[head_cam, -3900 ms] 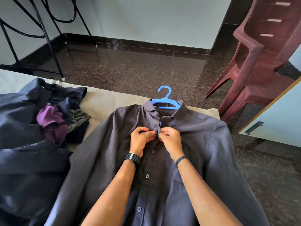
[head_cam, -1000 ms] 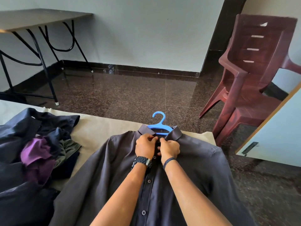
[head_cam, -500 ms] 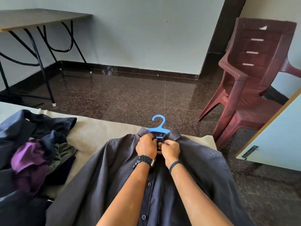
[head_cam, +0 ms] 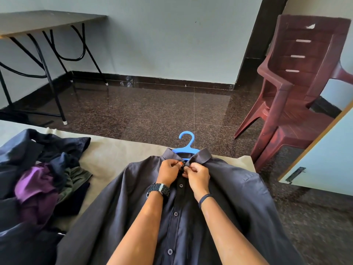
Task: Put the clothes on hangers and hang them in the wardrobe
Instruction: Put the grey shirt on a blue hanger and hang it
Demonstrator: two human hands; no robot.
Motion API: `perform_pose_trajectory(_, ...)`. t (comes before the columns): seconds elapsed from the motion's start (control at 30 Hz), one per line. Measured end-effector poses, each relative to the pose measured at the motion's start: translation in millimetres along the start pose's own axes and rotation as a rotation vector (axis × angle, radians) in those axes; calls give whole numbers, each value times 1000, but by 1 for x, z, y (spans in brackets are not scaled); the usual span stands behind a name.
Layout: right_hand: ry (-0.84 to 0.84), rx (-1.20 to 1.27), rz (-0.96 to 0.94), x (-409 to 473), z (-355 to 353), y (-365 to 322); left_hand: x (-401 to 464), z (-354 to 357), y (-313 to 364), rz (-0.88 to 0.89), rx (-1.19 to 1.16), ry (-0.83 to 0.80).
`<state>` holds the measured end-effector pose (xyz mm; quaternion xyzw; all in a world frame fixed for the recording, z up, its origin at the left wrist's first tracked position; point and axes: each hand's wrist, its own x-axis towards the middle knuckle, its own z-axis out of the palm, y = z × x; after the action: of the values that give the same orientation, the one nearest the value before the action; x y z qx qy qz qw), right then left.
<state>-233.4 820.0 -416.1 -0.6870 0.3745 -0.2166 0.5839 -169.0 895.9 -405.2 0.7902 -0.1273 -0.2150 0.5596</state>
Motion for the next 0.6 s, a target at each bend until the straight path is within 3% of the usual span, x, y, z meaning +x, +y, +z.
perform_pose_trajectory(0.33, -96, 189, 21, -5, -9, -2, 1, 2, -4, -3, -2, 32)
perform_pose_trajectory(0.6, -158, 155, 19, 0, -13, 0, -9, 1, -12, 72, 31, 82)
